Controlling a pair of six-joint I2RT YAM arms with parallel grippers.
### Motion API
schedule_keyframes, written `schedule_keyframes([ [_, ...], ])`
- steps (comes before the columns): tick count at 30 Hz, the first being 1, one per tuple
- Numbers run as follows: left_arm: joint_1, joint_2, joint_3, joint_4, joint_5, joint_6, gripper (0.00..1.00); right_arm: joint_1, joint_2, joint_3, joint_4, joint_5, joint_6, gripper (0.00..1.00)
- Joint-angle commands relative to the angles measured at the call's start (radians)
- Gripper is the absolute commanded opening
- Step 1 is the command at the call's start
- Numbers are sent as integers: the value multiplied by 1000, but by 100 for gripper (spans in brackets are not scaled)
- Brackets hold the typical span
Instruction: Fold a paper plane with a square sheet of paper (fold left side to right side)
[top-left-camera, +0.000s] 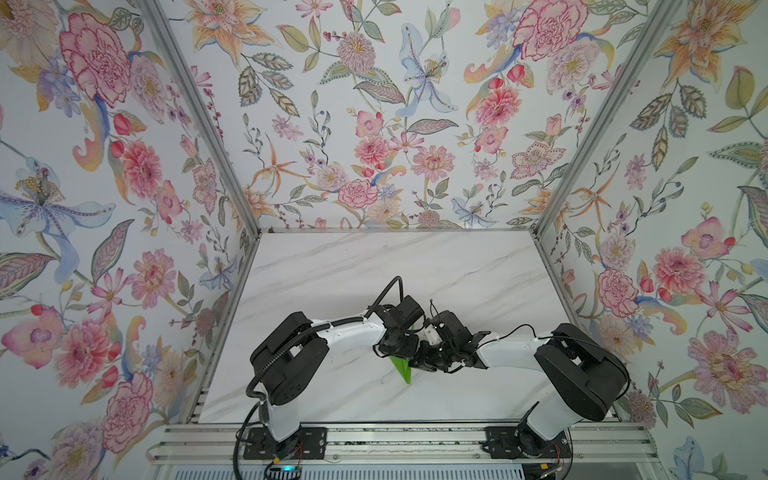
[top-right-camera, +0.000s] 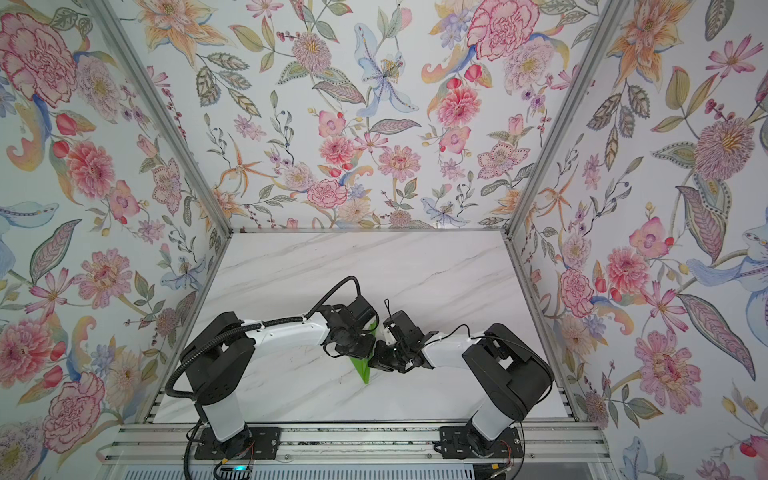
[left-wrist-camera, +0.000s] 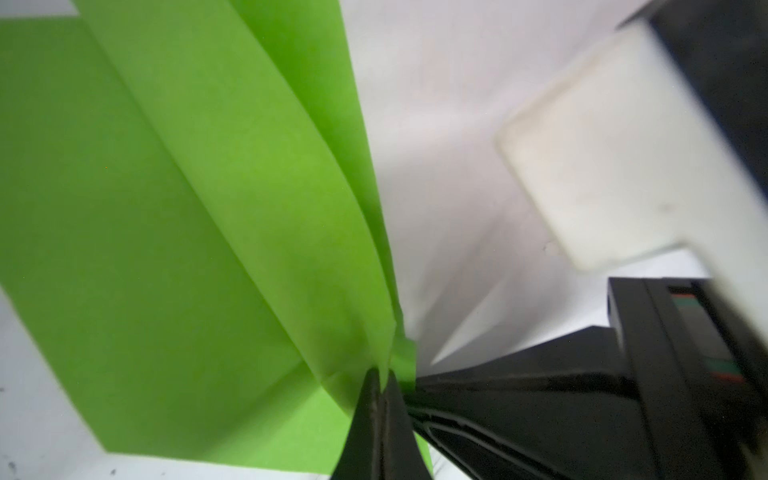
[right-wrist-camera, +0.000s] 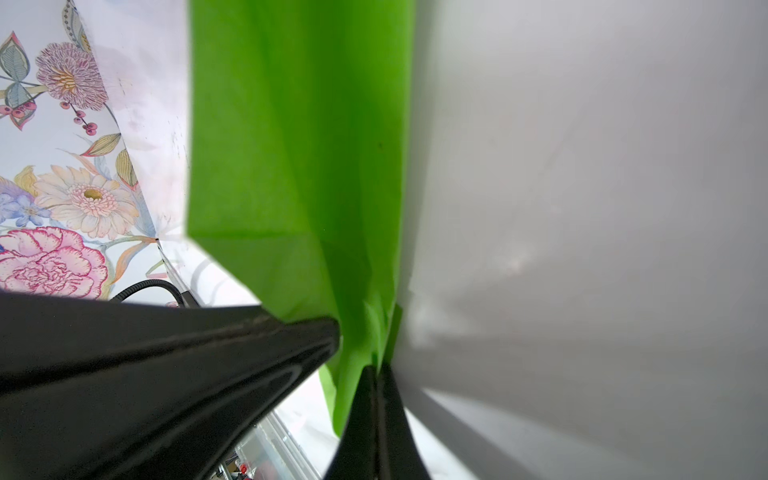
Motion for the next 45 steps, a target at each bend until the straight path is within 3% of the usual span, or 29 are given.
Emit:
schedule_keyframes([
  [1,1,18,19,6,-9,17,0,6,22,5,-68,30,-22,0],
  [22,28,37,-29,80,32,4,0,-6,-2,52,-178,60,-70,0],
  [27,29,16,-55,92,16,-4,0,-10,-62,69,-248,104,-77,13],
  [32,29,11,-75,113,16,-20,0,-10,-122,76,-299,129,-63,15],
  [45,32,-3,-98,142,13,-38,0,36,-146,-26,-69,56,113,23],
])
